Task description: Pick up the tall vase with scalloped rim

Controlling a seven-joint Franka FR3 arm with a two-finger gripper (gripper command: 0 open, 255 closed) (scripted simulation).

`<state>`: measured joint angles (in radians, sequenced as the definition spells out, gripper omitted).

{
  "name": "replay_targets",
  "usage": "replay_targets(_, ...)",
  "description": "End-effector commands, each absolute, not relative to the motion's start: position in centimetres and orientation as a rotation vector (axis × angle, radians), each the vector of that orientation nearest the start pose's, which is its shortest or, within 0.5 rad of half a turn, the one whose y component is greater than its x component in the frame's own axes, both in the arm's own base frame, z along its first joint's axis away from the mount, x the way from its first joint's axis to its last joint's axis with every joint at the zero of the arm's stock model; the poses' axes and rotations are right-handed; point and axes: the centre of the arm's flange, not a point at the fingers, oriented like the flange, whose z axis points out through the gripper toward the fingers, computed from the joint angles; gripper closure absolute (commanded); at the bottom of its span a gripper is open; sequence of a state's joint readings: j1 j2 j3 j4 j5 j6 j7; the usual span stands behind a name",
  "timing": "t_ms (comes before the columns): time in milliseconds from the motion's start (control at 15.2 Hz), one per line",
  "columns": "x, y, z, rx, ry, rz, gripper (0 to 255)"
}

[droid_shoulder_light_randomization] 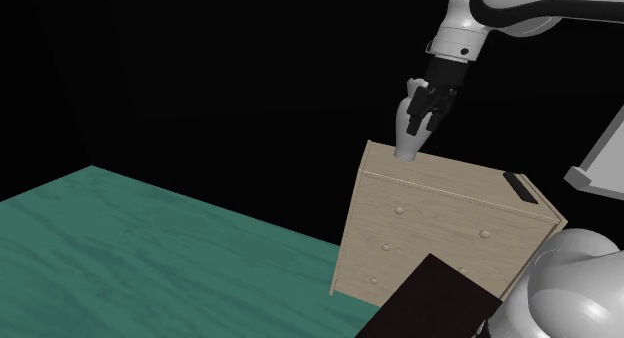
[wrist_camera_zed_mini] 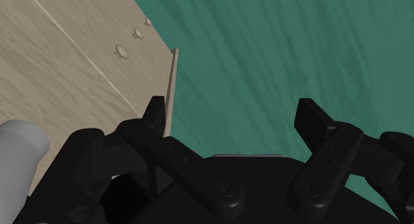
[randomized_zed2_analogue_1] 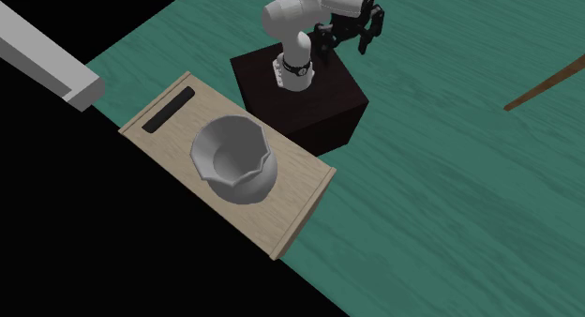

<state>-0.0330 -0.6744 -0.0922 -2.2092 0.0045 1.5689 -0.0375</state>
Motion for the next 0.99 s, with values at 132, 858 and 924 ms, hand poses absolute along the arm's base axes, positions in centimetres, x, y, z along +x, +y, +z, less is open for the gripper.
replay_targets(132, 36.1, -8.9, 63.2, -3.140, 0.110, -0.058, 0)
replay_targets(858, 43.0, -18.8, 66.4, -3.302, 0.124, -0.064, 0)
replay_targets(924, 43.6, -19.7, 66.7, -3.317, 0.125, -0.064, 0)
